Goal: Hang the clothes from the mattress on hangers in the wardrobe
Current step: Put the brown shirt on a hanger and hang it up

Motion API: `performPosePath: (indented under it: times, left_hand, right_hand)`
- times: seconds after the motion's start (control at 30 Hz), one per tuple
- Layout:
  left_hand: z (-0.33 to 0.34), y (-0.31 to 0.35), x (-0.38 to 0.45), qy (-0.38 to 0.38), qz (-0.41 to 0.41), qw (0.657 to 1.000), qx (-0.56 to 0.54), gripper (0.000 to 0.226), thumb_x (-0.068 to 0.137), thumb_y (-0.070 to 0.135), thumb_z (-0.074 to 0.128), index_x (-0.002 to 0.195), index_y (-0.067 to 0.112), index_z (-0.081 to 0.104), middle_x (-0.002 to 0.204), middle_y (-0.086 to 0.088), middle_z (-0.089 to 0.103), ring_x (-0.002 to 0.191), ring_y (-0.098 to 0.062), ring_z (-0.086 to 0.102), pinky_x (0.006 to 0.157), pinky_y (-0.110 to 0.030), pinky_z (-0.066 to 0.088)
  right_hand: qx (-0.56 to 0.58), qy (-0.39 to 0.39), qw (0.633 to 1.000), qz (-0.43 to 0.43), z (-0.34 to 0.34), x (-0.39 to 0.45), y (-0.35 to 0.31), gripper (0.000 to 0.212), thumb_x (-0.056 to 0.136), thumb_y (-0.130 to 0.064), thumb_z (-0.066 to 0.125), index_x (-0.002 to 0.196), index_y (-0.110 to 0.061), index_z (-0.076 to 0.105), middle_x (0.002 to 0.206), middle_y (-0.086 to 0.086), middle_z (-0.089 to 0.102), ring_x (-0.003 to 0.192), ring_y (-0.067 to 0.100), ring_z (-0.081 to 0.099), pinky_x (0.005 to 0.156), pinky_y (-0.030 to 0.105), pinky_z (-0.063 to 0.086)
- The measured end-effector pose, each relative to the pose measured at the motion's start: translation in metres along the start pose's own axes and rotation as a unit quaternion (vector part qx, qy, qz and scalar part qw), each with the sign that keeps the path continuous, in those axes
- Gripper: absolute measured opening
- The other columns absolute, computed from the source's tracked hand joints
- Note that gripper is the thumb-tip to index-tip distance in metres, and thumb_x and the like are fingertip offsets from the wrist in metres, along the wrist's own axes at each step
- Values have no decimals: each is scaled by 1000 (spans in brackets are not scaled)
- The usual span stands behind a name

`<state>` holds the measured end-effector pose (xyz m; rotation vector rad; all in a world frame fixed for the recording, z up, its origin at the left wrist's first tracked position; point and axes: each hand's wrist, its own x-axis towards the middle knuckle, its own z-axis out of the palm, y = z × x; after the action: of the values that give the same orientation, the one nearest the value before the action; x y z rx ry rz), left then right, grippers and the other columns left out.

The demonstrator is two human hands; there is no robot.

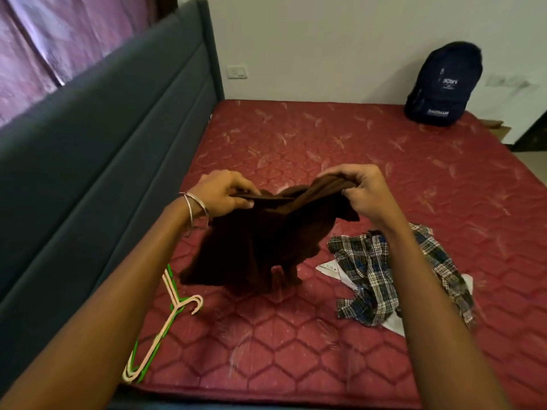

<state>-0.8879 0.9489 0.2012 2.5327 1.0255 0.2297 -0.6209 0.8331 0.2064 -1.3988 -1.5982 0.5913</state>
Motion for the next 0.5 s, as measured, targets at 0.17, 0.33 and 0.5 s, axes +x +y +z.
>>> performPosePath:
  times: [0.17,0.33,0.5]
  left_hand:
    - [40,-11,-6,6,-2,984,-175,11,86,11,65,78,18,68,80,13,66,80,-4,60,80,-25,49]
    - [69,-20,-13,18,-62,917,-394,27,89,5,61,75,28,66,67,19,65,66,9,56,70,-10,41]
    - [101,-27,6,-180,-113,975,61,36,64,49,82,82,27,60,87,7,60,85,-8,59,68,-24,44]
  right_hand:
    - [-41,-46,998,-6,7,10,1,46,74,21,54,95,-14,74,92,-2,72,90,6,67,79,22,53]
    - [-229,-85,970,11,-15,23,33,39,69,15,55,92,-9,74,87,6,72,85,21,65,68,25,52]
    - [-200,-18,979,-43,-10,31,55,20,59,-1,57,76,-6,68,75,1,64,71,19,58,60,10,37]
